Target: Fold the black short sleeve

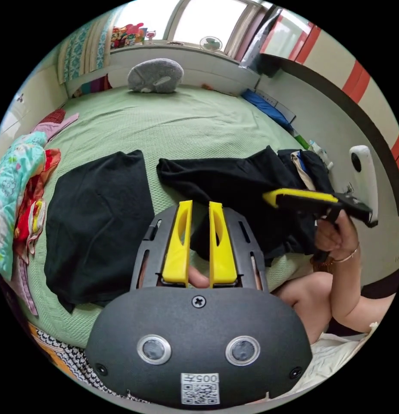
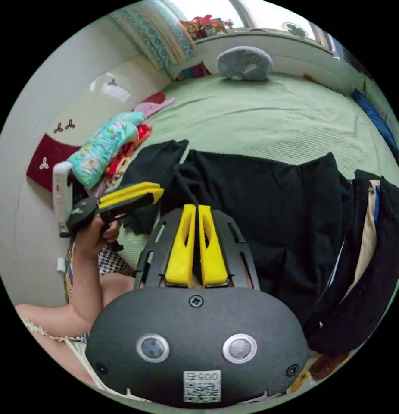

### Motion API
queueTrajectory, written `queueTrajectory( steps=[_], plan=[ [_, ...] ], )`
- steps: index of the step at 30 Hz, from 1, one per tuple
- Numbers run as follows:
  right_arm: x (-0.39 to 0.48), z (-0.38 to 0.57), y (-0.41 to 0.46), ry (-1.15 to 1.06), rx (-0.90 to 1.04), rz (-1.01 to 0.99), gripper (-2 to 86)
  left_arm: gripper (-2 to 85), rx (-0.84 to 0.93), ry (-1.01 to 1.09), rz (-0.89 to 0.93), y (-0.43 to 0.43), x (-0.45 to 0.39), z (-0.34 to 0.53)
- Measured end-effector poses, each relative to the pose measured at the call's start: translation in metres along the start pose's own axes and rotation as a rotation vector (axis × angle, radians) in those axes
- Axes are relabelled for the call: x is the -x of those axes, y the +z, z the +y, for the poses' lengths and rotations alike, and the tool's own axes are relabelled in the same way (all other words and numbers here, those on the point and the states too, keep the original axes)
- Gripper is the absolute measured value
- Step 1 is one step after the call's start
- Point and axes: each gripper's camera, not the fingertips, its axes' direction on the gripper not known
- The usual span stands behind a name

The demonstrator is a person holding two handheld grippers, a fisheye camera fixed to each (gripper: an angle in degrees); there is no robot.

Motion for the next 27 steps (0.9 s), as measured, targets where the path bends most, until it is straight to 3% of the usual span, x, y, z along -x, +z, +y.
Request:
queueTrajectory(
  steps=[2, 9, 17, 23, 27],
  plan=[
    [-0.012, 0.004, -0.028, 0.061, -0.123, 0.0, -1.5, 9.1, -0.005, 0.04, 0.0, 0.002, -0.006, 0.0],
    [-0.014, 0.006, -0.037, 0.086, -0.146, 0.018, -1.6, 13.8, 0.151, 0.126, 0.012, 0.043, -0.022, -0.005],
    [-0.006, 0.005, -0.026, 0.109, -0.11, 0.026, -1.6, 4.1, 0.177, 0.147, -0.136, 0.037, -0.031, -0.005],
    [-0.008, 0.002, -0.023, 0.168, -0.108, 0.119, -1.6, 3.3, 0.13, -0.005, -0.013, 0.002, 0.009, 0.004],
    [-0.009, 0.0, -0.029, 0.198, -0.13, 0.228, -1.6, 3.2, 0.022, -0.07, -0.205, -0.031, 0.032, 0.018]
  ],
)
